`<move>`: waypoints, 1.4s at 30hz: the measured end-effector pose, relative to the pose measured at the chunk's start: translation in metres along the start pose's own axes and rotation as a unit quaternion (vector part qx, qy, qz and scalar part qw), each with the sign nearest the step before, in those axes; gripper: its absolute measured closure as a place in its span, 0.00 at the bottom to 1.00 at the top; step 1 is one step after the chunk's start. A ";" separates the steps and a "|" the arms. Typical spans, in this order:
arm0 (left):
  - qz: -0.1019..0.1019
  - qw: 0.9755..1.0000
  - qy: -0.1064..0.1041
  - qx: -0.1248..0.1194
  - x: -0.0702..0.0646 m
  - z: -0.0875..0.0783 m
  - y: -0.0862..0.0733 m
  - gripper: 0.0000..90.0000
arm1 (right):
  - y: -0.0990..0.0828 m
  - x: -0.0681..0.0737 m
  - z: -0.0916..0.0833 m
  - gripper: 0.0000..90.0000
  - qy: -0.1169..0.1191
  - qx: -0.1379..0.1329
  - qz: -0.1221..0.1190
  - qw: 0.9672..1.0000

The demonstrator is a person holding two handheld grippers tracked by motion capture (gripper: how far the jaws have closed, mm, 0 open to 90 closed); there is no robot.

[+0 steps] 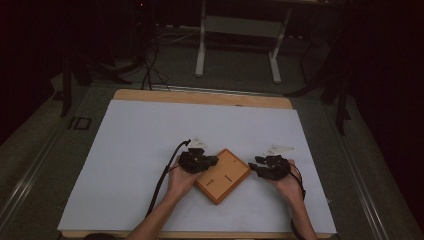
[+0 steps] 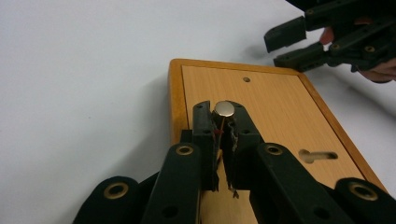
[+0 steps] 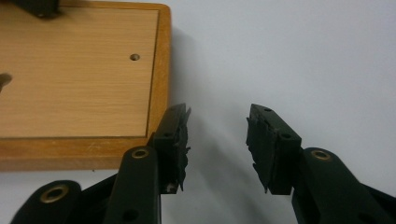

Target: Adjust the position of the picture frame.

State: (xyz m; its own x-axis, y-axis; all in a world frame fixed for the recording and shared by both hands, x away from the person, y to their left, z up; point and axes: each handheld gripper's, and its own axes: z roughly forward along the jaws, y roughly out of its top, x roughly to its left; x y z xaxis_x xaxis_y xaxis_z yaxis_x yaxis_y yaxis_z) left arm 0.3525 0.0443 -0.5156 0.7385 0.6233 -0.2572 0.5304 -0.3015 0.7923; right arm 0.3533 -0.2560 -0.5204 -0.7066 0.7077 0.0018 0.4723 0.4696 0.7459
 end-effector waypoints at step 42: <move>0.012 0.997 -0.074 -0.012 0.033 0.001 0.002 0.94 | 0.006 0.017 -0.005 0.66 0.069 -0.010 -0.041 0.997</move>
State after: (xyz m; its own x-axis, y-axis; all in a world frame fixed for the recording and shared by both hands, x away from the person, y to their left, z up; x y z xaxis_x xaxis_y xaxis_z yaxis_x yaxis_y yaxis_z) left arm 0.3783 0.0632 -0.5234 0.8055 0.5017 -0.3153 0.5027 -0.2967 0.8120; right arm 0.3411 -0.2438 -0.5127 -0.8083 0.5880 0.0309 0.4007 0.5109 0.7606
